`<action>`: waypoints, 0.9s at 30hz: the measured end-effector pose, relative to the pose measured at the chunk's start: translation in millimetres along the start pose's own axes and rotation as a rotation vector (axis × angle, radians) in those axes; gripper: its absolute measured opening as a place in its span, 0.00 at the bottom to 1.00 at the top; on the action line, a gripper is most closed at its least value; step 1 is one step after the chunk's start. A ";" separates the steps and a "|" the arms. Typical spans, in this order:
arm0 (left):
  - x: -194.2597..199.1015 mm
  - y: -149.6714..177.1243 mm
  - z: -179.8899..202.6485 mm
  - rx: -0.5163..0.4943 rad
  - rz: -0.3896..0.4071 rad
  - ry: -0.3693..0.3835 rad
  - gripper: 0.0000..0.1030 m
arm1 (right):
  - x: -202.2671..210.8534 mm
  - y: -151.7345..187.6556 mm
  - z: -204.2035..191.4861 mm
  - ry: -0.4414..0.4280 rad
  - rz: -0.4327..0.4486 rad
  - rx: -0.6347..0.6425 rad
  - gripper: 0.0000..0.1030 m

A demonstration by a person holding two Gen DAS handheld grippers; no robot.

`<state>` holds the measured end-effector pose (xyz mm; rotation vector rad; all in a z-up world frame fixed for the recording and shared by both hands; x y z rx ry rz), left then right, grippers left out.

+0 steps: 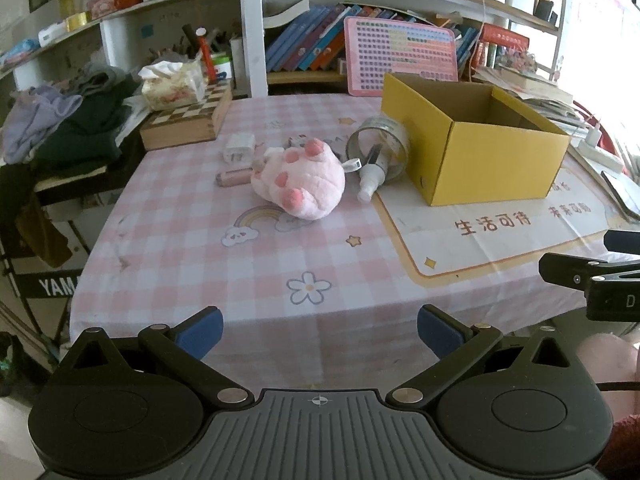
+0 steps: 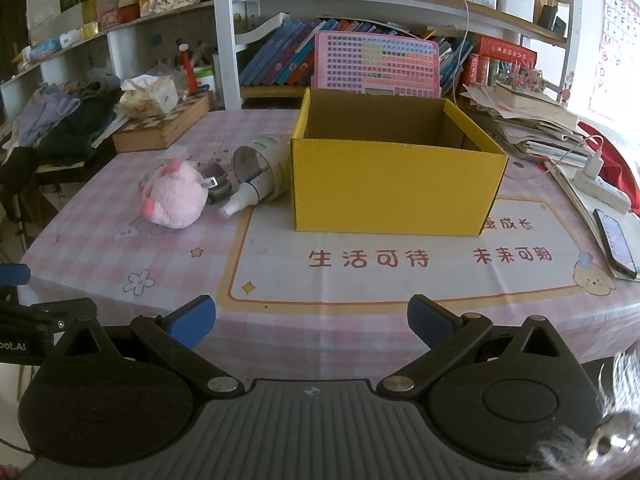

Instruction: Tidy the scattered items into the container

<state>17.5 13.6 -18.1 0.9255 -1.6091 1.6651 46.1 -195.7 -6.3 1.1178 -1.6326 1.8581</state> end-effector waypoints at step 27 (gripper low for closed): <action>-8.9 1.4 -5.7 0.056 -0.045 0.038 1.00 | -7.1 -0.2 2.4 -0.004 -0.041 0.003 1.00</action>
Point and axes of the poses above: each gripper's, at about its wrist camera, not at the fingertips, and x roughly against the way its jaws point, z to its right, y to its underside, the point moved 2 cm from there along -x, roughly the way its jaws point, and after that the axes turned 11 degrees about -z, right-handed, at the moved point
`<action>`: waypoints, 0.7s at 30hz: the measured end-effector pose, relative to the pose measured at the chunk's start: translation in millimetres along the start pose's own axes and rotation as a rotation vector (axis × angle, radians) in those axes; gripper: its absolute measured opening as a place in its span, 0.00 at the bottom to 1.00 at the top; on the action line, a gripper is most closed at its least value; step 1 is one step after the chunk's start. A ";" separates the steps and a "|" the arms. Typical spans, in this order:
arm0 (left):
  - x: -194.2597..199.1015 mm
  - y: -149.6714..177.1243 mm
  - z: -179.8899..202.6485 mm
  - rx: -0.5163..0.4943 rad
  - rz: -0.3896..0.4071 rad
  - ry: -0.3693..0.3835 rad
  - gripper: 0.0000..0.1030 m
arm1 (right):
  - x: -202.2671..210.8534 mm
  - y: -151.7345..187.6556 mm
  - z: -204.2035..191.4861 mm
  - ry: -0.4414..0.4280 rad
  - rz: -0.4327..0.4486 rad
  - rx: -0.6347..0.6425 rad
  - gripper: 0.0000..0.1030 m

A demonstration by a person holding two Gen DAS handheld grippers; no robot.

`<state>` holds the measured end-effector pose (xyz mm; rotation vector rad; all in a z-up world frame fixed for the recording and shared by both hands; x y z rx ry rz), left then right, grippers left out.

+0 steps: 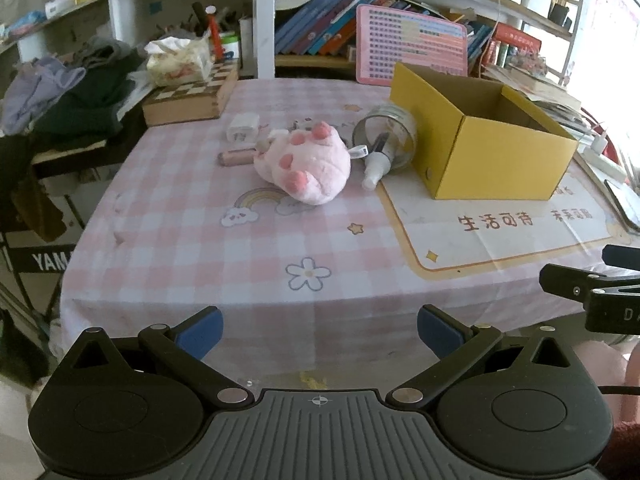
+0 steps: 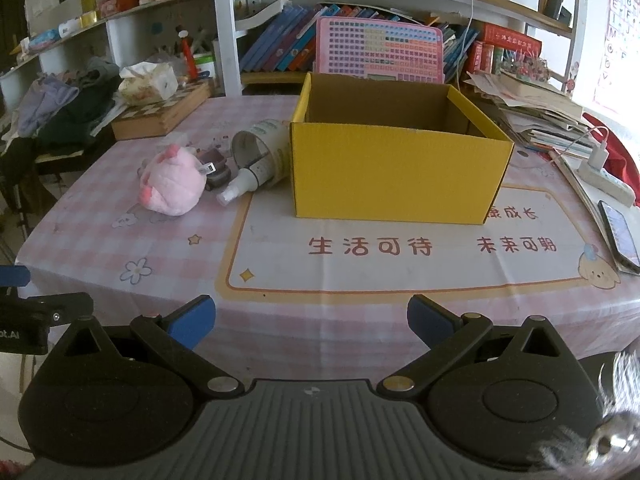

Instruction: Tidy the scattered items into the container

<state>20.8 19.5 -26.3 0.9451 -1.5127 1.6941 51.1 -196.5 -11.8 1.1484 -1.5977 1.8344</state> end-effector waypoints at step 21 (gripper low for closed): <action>-1.3 -0.4 -6.6 0.006 0.011 0.037 1.00 | -4.9 -4.3 -13.6 -0.014 -0.009 0.063 1.00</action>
Point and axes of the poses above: each gripper's, at about its wrist camera, not at the fingertips, and x roughly against the way its jaws point, z to its right, y to its underside, the point moved 2 cm from there along -x, roughly the way its jaws point, and after that the axes turned 11 degrees about -z, right-handed, at the moved point
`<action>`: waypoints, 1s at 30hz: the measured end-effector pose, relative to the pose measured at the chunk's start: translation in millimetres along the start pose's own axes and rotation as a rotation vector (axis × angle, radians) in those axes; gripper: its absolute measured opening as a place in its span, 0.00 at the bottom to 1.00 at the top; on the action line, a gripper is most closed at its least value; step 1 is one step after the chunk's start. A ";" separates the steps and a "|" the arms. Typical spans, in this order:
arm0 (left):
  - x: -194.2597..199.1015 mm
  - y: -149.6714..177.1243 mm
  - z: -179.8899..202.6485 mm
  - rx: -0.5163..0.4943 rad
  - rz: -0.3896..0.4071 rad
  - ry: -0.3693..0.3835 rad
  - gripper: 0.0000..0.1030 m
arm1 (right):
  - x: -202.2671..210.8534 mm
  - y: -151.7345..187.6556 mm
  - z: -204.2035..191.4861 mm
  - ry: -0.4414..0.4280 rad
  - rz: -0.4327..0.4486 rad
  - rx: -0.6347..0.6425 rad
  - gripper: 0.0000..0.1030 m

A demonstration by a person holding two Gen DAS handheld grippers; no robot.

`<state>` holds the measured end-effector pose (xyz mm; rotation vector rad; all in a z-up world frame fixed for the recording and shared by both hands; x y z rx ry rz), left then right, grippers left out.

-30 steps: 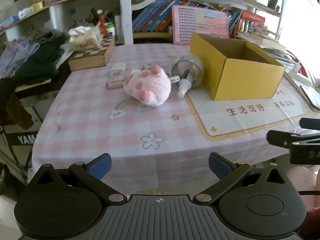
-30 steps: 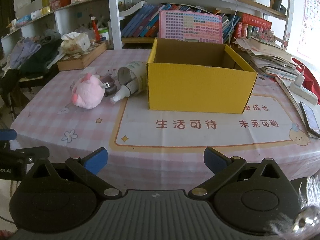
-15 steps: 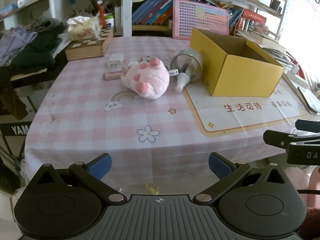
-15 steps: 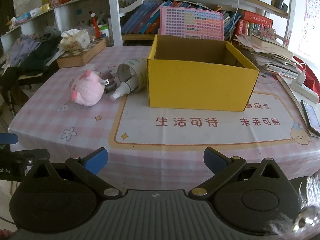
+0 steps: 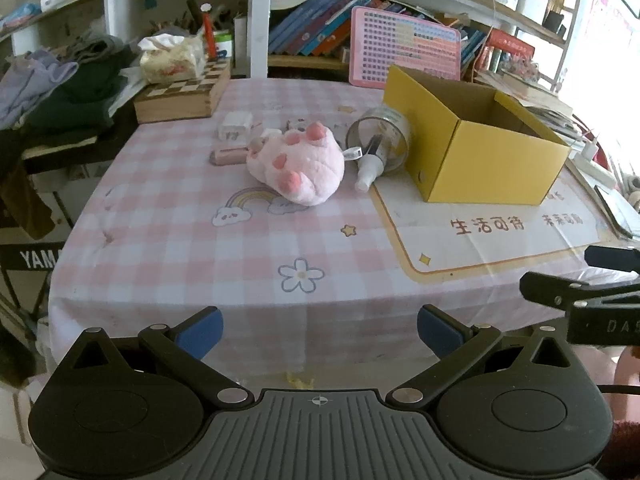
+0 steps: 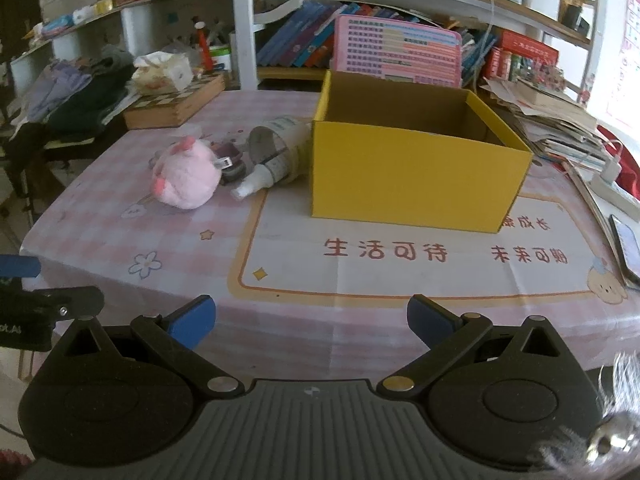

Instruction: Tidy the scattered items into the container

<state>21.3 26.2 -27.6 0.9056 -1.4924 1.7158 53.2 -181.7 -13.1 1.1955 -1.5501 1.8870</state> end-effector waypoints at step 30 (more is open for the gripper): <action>-0.4 0.4 0.5 -0.064 -0.018 -0.014 1.00 | -1.9 -7.3 -15.5 -0.045 0.004 0.041 0.91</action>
Point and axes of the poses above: each gripper's, at about its wrist camera, not at the fingertips, and x roughly against the way its jaws point, z to its right, y to its underside, the point moved 2 cm from there along -x, roughly the way its jaws point, and after that the axes turned 11 degrees about -z, right-handed, at the moved point
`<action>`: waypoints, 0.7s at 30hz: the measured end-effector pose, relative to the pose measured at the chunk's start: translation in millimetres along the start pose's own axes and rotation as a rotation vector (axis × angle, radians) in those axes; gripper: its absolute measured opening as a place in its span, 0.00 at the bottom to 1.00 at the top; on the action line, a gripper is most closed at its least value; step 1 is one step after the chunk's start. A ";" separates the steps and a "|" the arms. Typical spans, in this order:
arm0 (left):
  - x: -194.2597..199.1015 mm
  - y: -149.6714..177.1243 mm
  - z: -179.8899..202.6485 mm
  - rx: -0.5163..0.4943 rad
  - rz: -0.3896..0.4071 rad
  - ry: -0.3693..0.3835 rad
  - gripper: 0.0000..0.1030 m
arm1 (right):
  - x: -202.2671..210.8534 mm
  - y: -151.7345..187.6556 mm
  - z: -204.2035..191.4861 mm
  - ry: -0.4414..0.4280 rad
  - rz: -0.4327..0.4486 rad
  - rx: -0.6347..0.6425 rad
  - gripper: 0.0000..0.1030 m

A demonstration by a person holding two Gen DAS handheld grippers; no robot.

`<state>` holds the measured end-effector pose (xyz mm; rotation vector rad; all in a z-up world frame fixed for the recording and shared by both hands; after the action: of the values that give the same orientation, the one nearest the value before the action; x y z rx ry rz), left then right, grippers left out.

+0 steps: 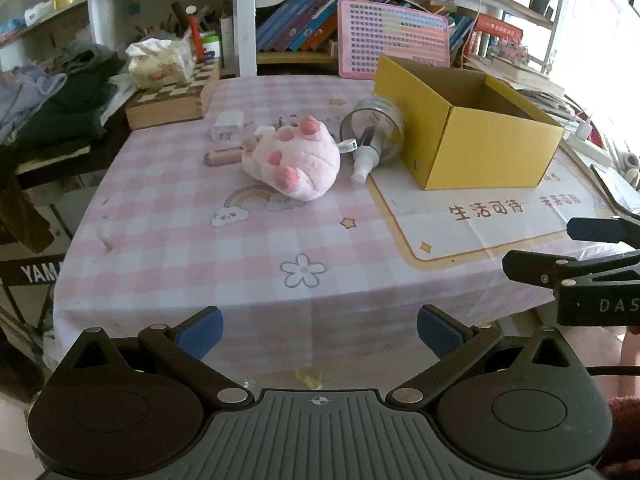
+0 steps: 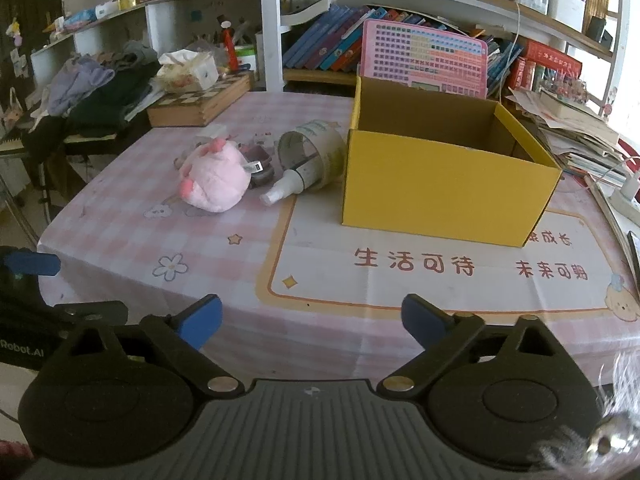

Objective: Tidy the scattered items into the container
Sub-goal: 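Move both tools toward the pink plush toy and the tape roll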

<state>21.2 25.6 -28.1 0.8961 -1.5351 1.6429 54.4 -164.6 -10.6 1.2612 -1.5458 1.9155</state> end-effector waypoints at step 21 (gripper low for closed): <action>-3.6 -5.8 -1.9 0.016 0.010 -0.005 1.00 | -3.4 -7.5 -8.5 -0.009 0.007 0.076 1.00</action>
<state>28.0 27.6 -28.3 0.9029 -1.5336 1.6637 58.3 -153.6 -9.0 1.2998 -1.4965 1.9922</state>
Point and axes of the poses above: each gripper's, at about its wrist camera, not at the fingertips, and x roughly against the way its jaws point, z to its right, y to its underside, the point moved 2 cm from there along -x, roughly the way its jaws point, and after that the axes turned 11 degrees about -z, right-handed, at the moved point
